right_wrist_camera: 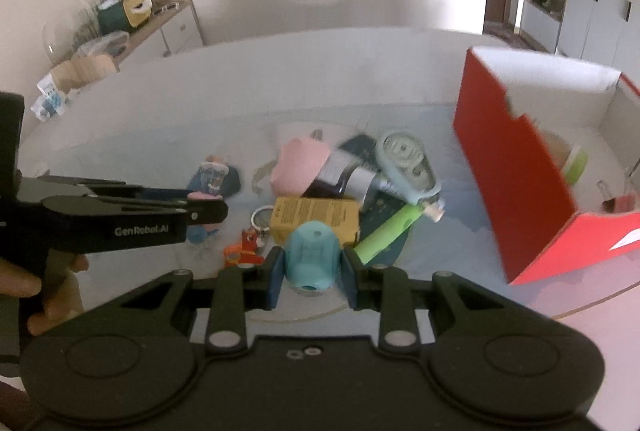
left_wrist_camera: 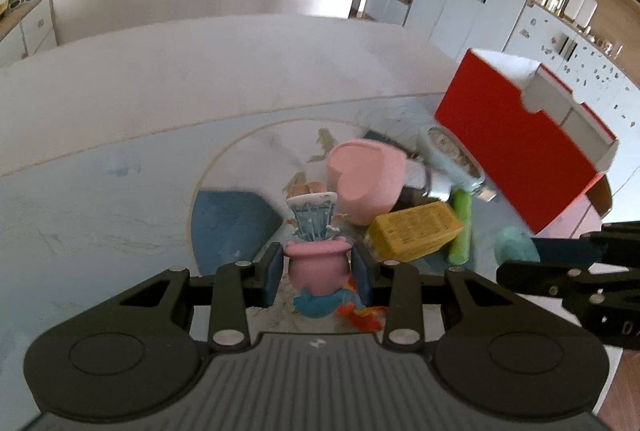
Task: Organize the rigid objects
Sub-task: 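Carry the pink pot figurine and teal cap into the red box with both tools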
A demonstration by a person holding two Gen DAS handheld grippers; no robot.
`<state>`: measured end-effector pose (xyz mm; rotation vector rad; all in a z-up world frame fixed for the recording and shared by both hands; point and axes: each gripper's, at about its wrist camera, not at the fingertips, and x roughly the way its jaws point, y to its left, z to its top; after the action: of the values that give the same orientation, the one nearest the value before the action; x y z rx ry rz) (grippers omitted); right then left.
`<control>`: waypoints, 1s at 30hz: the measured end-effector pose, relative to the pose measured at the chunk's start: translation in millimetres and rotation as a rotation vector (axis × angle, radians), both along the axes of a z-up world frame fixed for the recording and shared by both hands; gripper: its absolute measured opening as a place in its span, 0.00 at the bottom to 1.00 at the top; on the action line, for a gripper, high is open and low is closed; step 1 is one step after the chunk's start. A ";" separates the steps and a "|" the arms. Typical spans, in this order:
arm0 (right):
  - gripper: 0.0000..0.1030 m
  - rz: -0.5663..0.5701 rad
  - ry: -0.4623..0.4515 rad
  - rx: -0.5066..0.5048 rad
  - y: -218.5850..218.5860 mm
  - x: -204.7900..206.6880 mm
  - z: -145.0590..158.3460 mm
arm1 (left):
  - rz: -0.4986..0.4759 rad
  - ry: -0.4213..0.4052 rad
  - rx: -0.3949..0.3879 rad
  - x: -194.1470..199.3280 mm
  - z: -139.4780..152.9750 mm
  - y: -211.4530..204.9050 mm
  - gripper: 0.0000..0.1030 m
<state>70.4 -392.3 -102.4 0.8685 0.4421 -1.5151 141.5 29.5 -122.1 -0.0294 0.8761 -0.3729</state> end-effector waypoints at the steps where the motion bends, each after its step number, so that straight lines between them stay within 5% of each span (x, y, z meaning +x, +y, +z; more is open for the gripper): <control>1: 0.28 -0.005 -0.001 -0.008 1.9 -3.2 3.9 | -0.005 -0.009 -0.004 -2.0 5.2 -2.0 0.35; 14: 0.28 -0.114 -0.001 -0.077 27.0 -66.0 44.2 | -0.089 -0.039 -0.060 -13.2 68.5 -53.2 0.35; 30: 0.28 -0.255 0.043 -0.126 53.0 -183.6 50.3 | -0.140 -0.118 -0.036 2.6 103.3 -152.9 0.35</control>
<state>-113.2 -339.3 -52.1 0.8176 0.2707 -1.7786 144.1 -123.4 -18.8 0.0207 0.7571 -0.5161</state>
